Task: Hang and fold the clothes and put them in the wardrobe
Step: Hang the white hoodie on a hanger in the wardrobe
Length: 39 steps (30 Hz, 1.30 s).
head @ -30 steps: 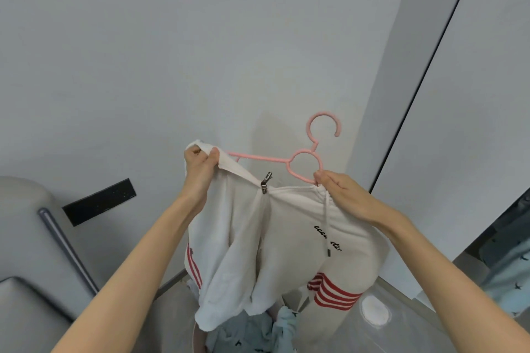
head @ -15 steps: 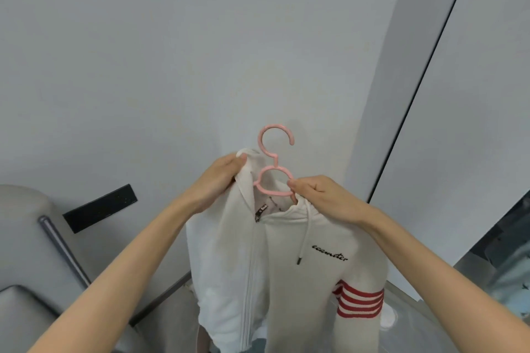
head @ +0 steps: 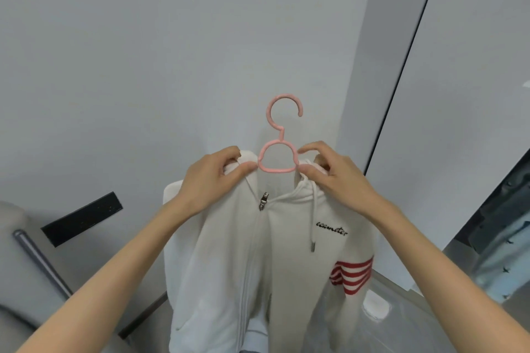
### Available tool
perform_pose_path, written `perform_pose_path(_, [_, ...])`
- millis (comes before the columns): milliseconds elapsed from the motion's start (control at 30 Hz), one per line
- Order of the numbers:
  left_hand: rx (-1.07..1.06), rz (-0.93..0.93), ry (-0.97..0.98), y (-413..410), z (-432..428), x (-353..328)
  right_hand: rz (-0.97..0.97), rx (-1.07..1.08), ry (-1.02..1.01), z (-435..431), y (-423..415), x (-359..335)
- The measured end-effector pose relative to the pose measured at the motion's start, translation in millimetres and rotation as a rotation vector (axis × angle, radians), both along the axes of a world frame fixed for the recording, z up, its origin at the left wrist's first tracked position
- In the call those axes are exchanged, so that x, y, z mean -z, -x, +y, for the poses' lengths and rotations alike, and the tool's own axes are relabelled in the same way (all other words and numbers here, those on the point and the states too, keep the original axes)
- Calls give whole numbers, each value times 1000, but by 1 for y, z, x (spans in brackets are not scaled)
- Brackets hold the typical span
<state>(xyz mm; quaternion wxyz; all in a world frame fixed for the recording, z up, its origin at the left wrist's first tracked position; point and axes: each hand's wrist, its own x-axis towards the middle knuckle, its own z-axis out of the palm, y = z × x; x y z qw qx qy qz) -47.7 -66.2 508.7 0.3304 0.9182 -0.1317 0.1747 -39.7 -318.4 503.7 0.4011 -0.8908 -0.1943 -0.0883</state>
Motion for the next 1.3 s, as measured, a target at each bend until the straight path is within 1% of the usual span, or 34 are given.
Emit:
perform_pose_path(67, [-61, -20, 39, 0, -2, -3, 30, 53, 23, -12, 2, 3])
perform_pose_path(133, [-105, -35, 67, -1, -5, -5, 5, 91, 39, -23, 7, 10])
perform_pose_path(233, [-121, -32, 92, -4, -13, -7, -160, 133, 155, -25, 13, 21])
perform_pose_path(333, [-92, -2, 136, -5, -21, -7, -341, 186, 147, -21, 13, 22])
perform_pose_path(400, [-70, 13, 151, -6, -21, -4, -416, 196, 179, -24, 12, 19])
perform_pose_path(467, [-45, 21, 141, -7, -21, 0, -432, 154, 173, -30, 13, 16])
perform_pose_path(533, [-21, 17, 126, -6, -21, 4, -384, 117, 72, -31, 16, 14])
perform_pose_path(600, [-15, -1, 115, -3, -23, 7, -277, 114, -38, -33, 17, 10])
perform_pose_path(633, [-19, -7, 114, -1, -24, 9, -199, 105, -43, -34, 18, 6])
perform_pose_path(733, [2, -11, 125, 3, -27, 16, 52, -3, 142, -36, 23, -11])
perform_pose_path(767, [20, -9, 123, 4, -27, 18, 130, -33, 144, -33, 25, -15])
perform_pose_path(800, [37, -7, 116, 3, -28, 21, 177, -55, 93, -27, 26, -18])
perform_pose_path(867, [72, -15, 98, 2, -31, 23, 200, -94, -69, -9, 24, -21])
perform_pose_path(933, [141, -33, 75, 2, -35, 24, 219, -124, -154, 7, 20, -20])
perform_pose_path(1000, [229, -52, 55, 2, -39, 25, 242, -142, -135, 13, 16, -20])
perform_pose_path(1067, [274, -28, 67, 1, -40, 28, 235, -148, -141, 14, 13, -17])
perform_pose_path(1133, [275, 28, 127, -1, -40, 36, 225, -134, -183, 15, 12, -12])
perform_pose_path(1200, [227, 51, 228, -1, -43, 46, 227, -103, -214, 19, 12, -6])
perform_pose_path(1300, [124, 58, 391, 2, -52, 52, 189, -36, -189, 22, 10, 4])
